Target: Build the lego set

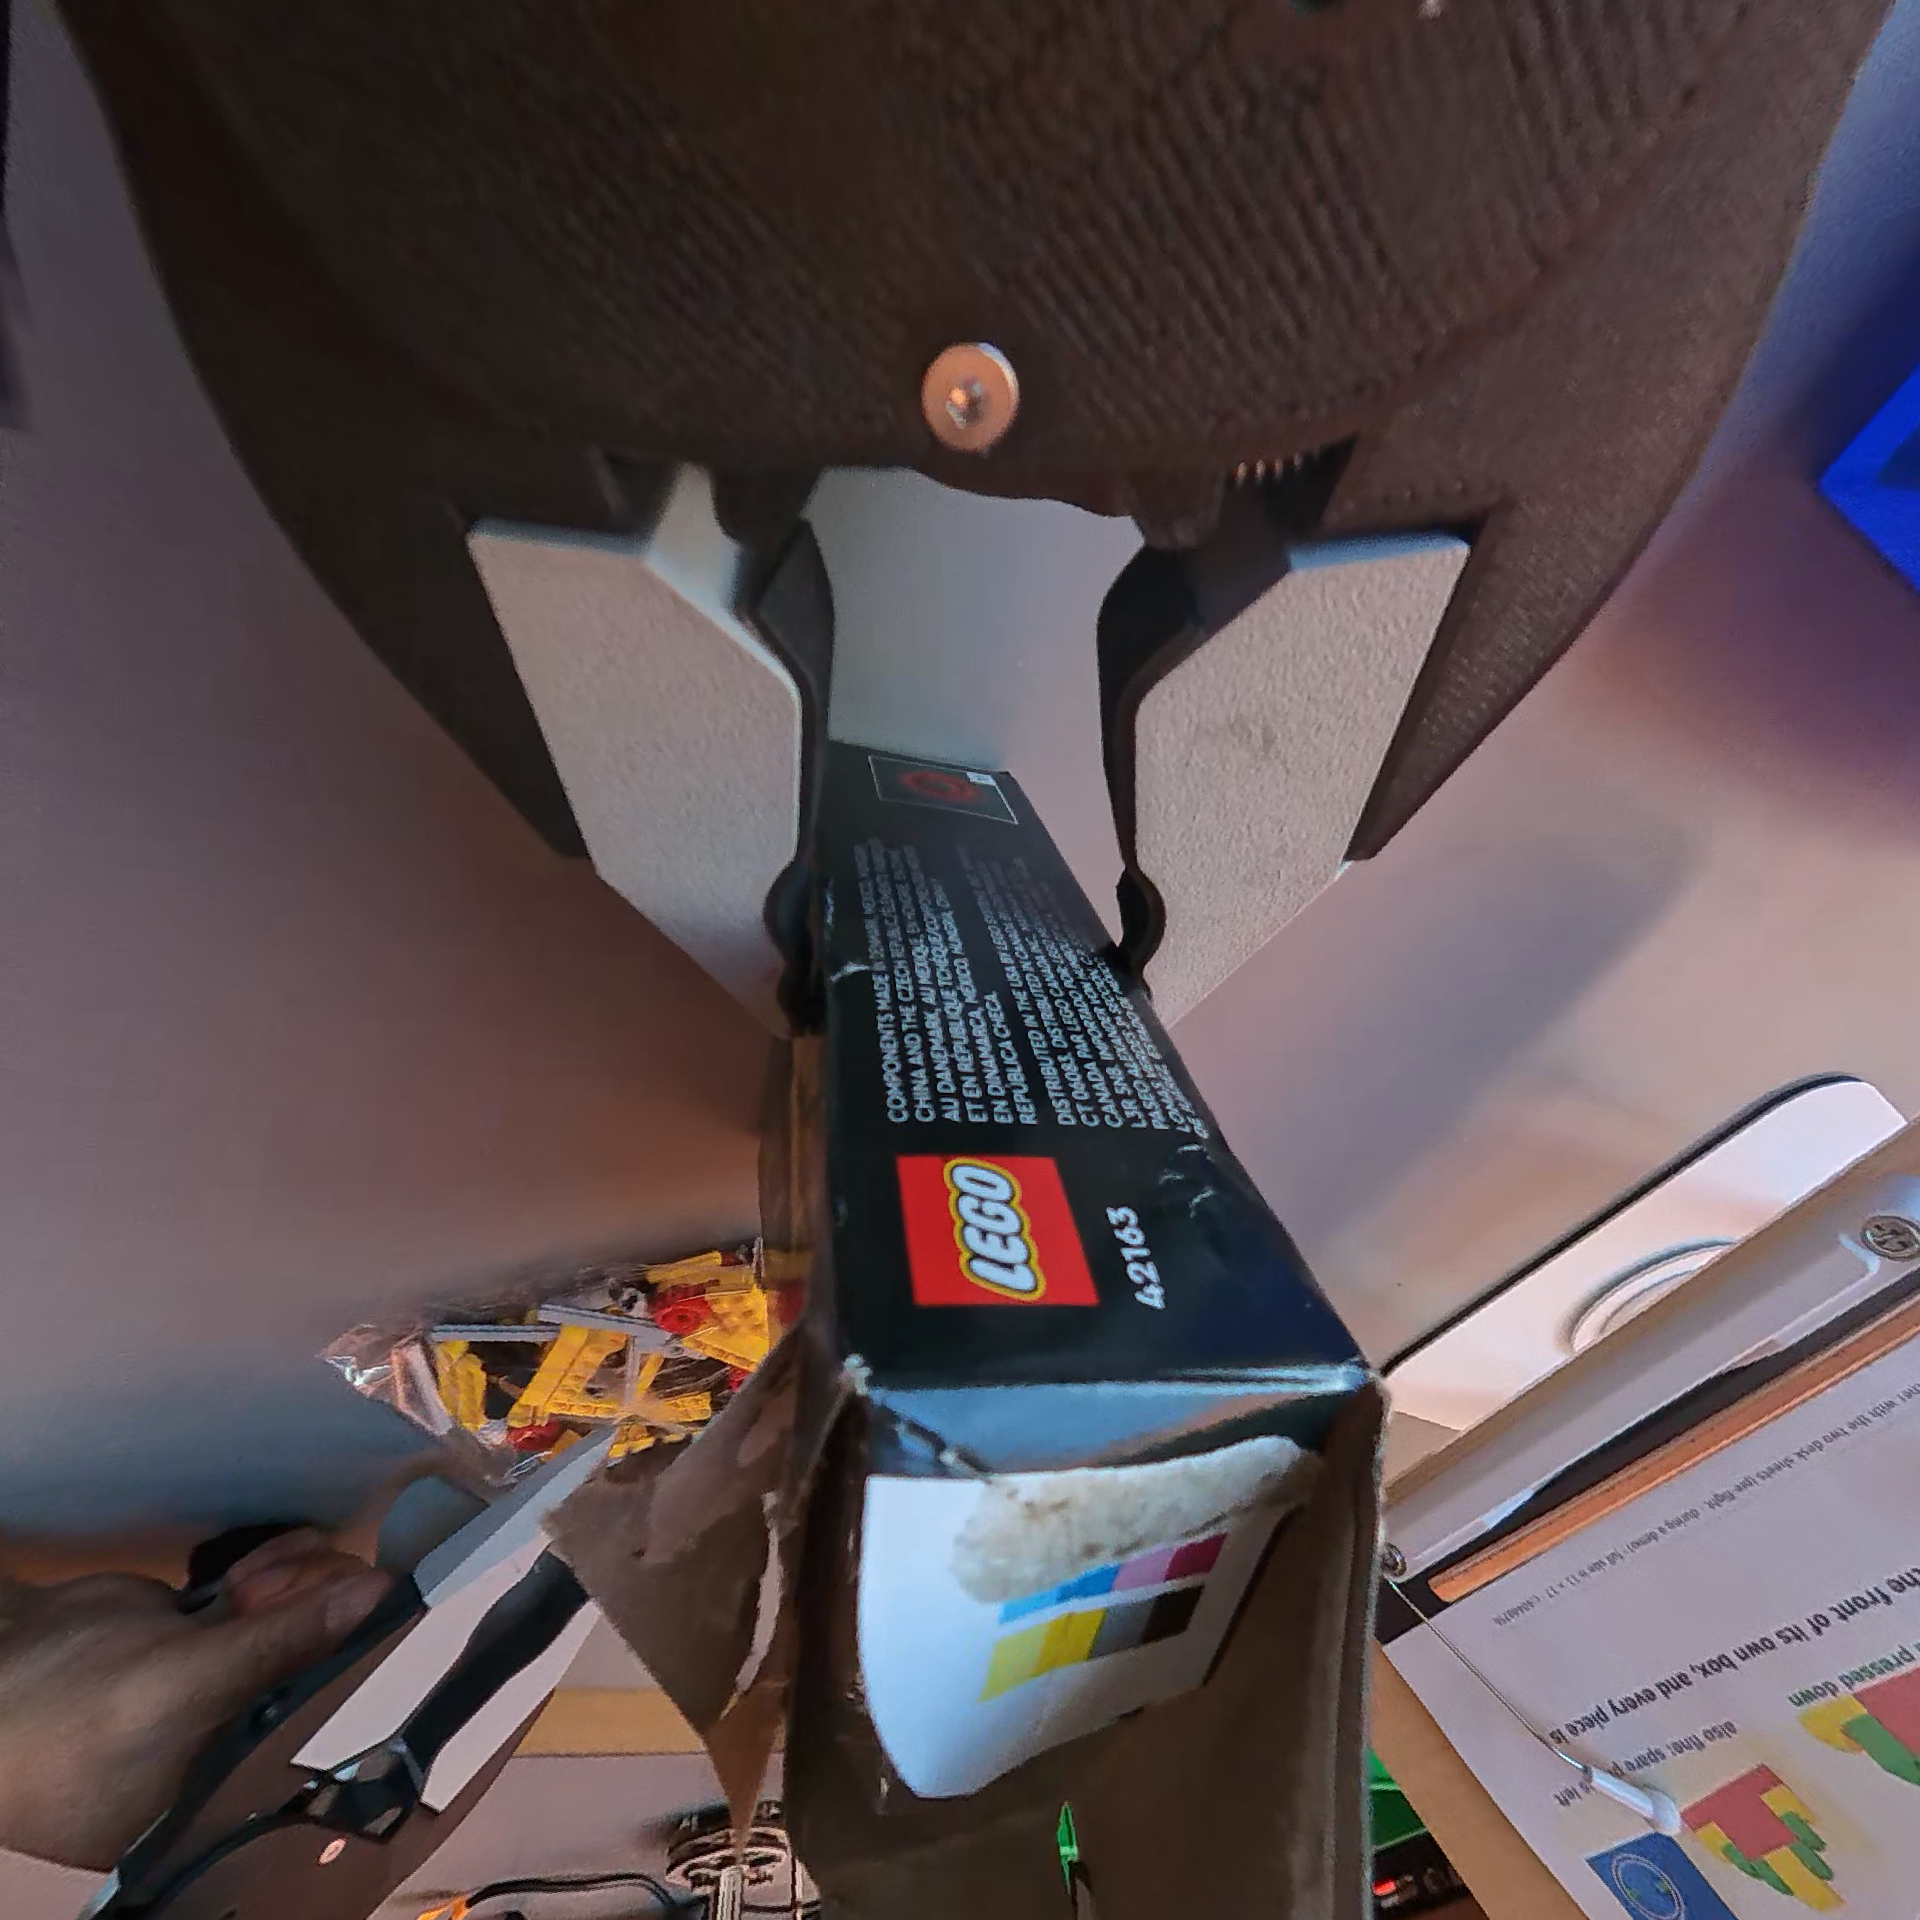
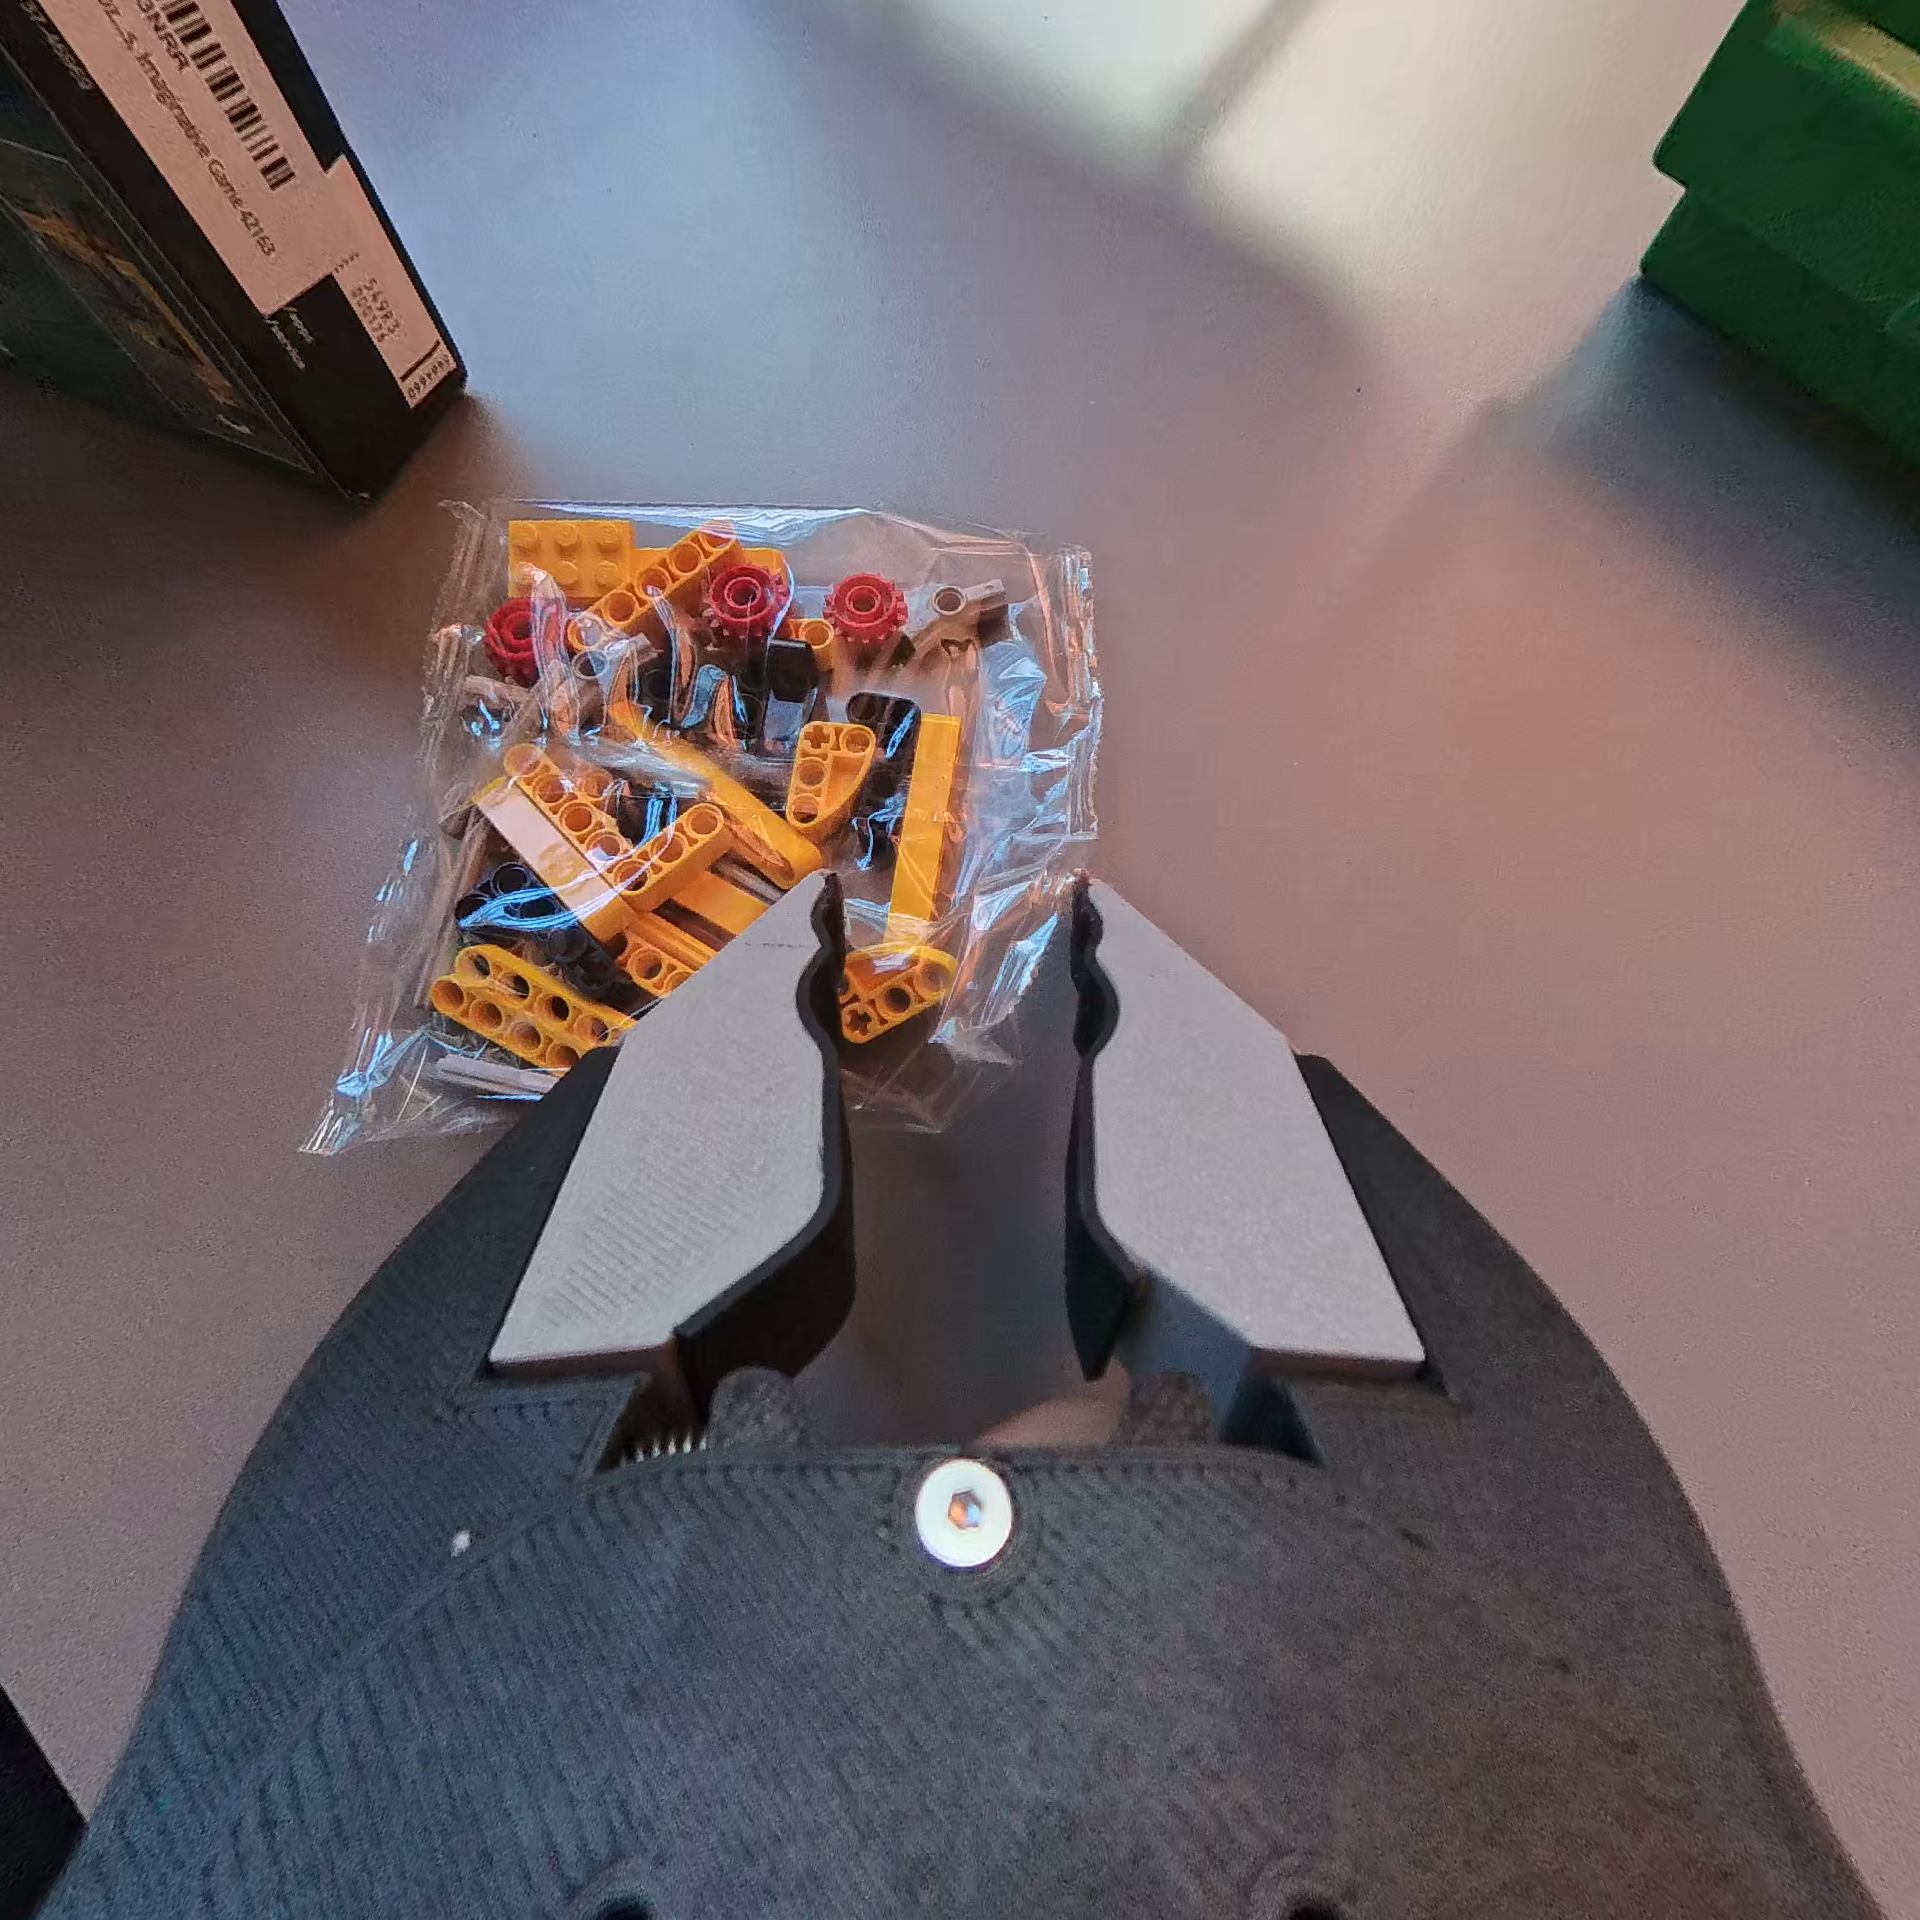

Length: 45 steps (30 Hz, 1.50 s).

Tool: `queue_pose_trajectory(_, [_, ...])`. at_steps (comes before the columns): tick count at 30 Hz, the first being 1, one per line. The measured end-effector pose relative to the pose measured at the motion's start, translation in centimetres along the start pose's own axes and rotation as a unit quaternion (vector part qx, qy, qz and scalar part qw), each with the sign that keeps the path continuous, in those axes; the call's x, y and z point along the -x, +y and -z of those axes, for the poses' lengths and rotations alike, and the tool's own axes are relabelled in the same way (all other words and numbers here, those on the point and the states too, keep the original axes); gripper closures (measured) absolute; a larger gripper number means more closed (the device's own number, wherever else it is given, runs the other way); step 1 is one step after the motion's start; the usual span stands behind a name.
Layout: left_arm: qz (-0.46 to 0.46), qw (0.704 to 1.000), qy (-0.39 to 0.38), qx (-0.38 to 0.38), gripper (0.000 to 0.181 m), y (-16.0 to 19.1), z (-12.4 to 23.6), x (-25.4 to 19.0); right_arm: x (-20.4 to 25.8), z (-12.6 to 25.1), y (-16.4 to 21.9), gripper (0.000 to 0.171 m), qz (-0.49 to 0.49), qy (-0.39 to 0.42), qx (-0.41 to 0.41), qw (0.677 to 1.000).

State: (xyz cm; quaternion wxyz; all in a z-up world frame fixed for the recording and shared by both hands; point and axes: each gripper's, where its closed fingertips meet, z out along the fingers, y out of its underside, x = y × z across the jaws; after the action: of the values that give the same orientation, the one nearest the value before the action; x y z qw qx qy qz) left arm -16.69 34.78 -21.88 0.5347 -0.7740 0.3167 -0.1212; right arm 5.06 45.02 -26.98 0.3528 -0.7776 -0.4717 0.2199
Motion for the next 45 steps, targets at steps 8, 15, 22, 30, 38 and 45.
queue_pose_trajectory(8, [0.002,1.0,0.003,0.002,0.126,0.0,0.0,0.0,0.1,0.0,0.0,0.131,-0.001,-0.004,0.001,1.0])
queue_pose_trajectory(15, [0.001,1.0,0.003,0.002,0.126,0.0,0.0,0.0,0.1,0.0,0.0,0.131,0.001,-0.003,0.0,1.0])
queue_pose_trajectory(22, [0.002,1.0,0.003,0.003,0.125,0.0,-0.1,0.0,1.2,0.0,-0.1,0.131,0.034,-0.021,-0.003,0.999])
queue_pose_trajectory(30, [0.005,1.0,0.005,0.003,0.125,0.1,-0.1,0.0,2.4,1.2,-2.9,0.126,0.089,-0.015,-0.099,0.991])
queue_pose_trajectory(38, [0.006,1.0,0.005,0.003,0.125,0.1,-0.1,0.0,4.5,4.2,-4.9,0.123,0.081,-0.099,-0.213,0.969])
queue_pose_trajectory(45, [0.003,1.0,0.006,0.003,0.126,0.1,-0.1,0.0,4.8,4.5,-5.2,0.119,0.067,-0.119,-0.223,0.965])
